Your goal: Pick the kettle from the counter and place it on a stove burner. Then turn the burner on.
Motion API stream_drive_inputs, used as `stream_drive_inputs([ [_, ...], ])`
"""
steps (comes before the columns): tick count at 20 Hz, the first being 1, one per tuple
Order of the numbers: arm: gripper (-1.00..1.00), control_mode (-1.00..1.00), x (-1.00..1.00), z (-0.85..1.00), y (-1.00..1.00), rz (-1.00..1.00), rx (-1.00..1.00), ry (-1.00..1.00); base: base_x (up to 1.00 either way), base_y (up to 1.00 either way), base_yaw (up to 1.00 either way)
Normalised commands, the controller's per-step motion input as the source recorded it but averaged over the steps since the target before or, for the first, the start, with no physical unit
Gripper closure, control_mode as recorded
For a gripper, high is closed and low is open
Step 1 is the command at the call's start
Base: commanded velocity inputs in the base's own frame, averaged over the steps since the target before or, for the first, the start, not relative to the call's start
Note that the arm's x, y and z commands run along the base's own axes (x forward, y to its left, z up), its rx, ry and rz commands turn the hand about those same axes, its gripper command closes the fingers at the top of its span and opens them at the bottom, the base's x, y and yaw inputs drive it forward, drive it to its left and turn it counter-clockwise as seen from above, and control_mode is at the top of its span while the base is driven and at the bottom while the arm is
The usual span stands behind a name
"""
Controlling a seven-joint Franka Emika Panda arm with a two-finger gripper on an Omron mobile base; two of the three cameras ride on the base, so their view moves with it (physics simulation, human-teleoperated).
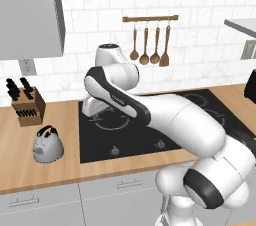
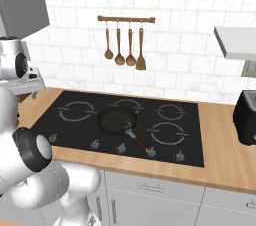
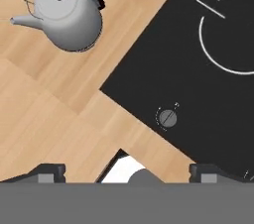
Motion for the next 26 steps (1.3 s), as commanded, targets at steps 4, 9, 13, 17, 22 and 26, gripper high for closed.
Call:
stream_drive_inputs([
  [4,-1.00,-1.00,0.00,-0.27,1.00,0.01,0.00,0.05,0.00,0.00,0.00],
  [9,-1.00,-1.00,0.01,-0.31,1.00,-0.02,0.00,0.00,0.00,0.00,0.00],
  [13,-1.00,-1.00,0.27,-0.09,0.98,-0.18,0.00,0.00,0.00,0.00,0.00],
  [17,-1.00,-1.00,0.49,-0.02,0.78,-0.22,0.00,0.00,0.00,0.00,0.00],
  [22,-1.00,-1.00,0.49,-0.21,0.48,-0.21,0.00,0.00,0.00,0.00,0.00],
  [26,-1.00,-1.00,0.43,-0.43,0.17,-0.23,0.00,0.05,0.00,0.00,0.00],
])
